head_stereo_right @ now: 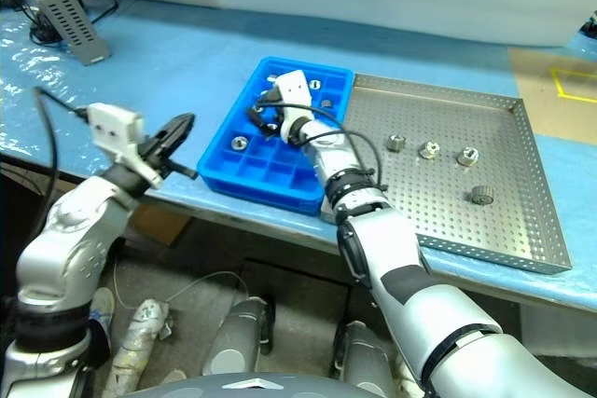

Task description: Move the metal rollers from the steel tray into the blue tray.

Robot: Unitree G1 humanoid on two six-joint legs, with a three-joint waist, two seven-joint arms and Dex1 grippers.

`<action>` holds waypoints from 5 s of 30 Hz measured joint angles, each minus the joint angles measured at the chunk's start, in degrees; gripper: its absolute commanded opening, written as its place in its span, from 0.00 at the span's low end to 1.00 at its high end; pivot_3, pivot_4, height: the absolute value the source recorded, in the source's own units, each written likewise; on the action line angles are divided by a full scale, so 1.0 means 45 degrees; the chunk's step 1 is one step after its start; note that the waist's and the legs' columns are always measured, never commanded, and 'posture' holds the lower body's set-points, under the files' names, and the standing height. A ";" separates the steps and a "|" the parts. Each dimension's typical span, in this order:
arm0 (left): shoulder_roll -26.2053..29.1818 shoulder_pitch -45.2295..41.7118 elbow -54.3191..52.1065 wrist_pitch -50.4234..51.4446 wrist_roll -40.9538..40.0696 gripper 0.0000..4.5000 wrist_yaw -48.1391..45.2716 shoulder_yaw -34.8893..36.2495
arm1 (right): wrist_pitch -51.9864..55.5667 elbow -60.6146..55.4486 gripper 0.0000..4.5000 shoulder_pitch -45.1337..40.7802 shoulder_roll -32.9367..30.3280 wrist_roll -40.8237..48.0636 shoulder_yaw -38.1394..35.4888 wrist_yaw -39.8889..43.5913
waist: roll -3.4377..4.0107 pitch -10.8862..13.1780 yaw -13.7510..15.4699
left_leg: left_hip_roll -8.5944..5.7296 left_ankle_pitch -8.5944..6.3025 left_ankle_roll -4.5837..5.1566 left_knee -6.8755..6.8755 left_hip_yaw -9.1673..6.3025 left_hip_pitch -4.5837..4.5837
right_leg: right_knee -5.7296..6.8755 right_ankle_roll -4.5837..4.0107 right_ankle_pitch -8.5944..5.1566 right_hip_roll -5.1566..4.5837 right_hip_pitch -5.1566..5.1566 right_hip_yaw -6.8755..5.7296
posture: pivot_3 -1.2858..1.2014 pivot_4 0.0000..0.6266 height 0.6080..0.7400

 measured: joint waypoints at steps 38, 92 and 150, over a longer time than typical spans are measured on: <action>-0.4765 -1.1551 2.1283 -0.7254 0.4898 0.35 -0.3518 -0.1540 | 1.1270 -2.3830 0.98 1.5351 -0.4582 0.4209 -0.2541 -0.3507 | 0.0016 -0.0041 -0.5614 | -0.0138 -0.0327 0.0607 0.0235 0.0133 -0.0030 | -0.0461 0.0069 0.0043 -0.0078 0.0262 0.0125 | 0.15 0.24 1.00; -0.4202 -1.1177 2.1702 -0.4795 0.6669 0.98 0.0774 -0.0693 | 1.0686 -2.3010 0.98 1.5905 -0.5168 0.4206 -0.2792 -0.3184 | 0.0028 -0.0043 -0.8065 | -0.0312 -0.0514 0.0857 0.0528 -0.0040 -0.0275 | -0.0646 0.0251 0.0128 -0.0316 0.0401 -0.0137 | 0.18 0.24 1.00; -0.0833 0.1098 -0.1362 0.2111 0.0902 0.36 -0.1864 -0.0459 | 0.2957 -0.5916 0.98 0.3268 -0.1108 0.2189 0.2310 0.3756 | 0.0062 -0.0017 -0.0887 | -0.0319 -0.0160 0.0386 0.0212 -0.0008 -0.0183 | -0.0024 0.0045 0.0001 -0.0438 0.0083 -0.0134 | 0.58 0.24 1.00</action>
